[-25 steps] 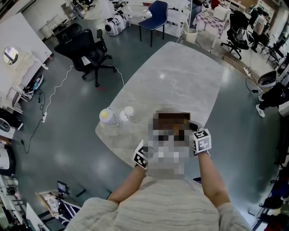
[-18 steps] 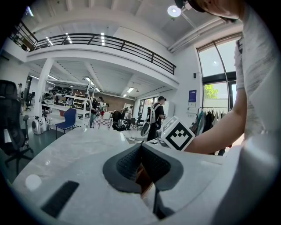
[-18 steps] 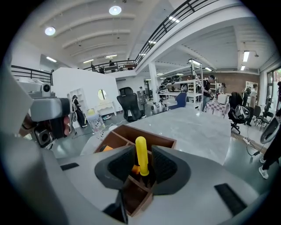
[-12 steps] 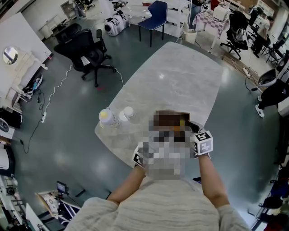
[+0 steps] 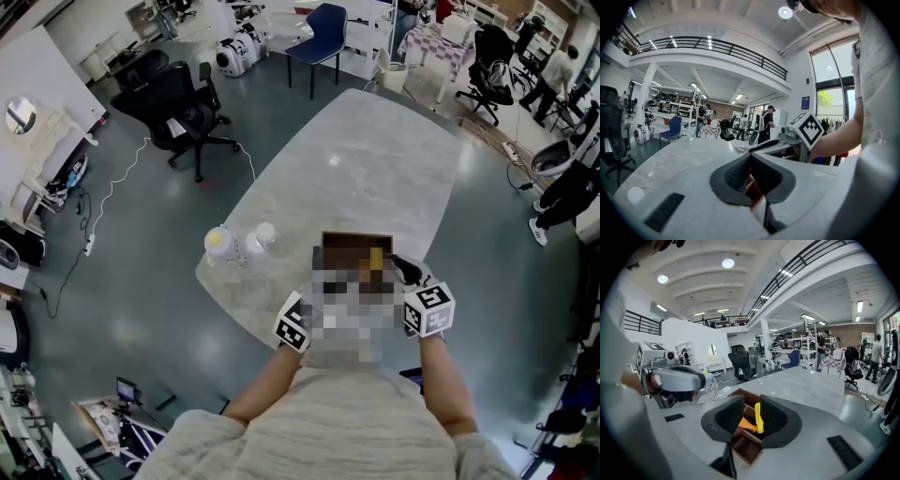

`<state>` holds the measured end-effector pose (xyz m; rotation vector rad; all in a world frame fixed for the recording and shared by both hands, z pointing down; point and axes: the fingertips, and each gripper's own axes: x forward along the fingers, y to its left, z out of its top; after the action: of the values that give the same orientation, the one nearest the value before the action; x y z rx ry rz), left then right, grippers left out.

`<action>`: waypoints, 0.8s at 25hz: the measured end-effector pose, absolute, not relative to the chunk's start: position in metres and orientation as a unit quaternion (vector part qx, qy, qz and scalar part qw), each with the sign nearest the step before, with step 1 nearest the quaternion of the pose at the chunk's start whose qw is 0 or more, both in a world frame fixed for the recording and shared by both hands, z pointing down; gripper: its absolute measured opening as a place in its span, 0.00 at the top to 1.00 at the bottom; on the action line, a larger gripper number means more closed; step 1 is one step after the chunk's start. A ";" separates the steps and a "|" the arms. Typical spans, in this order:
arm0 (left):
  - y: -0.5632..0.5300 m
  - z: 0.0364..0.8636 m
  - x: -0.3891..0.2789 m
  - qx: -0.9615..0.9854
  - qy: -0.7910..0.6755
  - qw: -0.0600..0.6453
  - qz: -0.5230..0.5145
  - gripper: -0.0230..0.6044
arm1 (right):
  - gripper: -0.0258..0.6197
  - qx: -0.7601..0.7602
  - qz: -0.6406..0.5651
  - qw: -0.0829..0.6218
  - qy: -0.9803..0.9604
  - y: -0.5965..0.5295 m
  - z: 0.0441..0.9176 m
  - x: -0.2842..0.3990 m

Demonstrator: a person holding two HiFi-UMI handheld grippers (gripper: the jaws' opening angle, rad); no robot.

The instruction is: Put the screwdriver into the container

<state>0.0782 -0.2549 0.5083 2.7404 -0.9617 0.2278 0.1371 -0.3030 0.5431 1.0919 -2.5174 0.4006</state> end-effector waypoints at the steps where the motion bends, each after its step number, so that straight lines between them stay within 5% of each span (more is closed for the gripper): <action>1: -0.255 0.508 0.077 0.934 -0.329 0.114 0.077 0.94 | 0.83 0.386 0.138 0.180 -0.894 -0.300 0.538 0.138; 20: -0.247 0.511 0.071 0.933 -0.331 0.117 0.074 0.94 | 0.91 0.376 0.171 0.132 -0.901 -0.229 0.519 0.134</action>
<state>0.0708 -0.2471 0.5115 2.7318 -0.9685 0.2151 0.1335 -0.2295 0.5189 1.0917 -2.6144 0.4964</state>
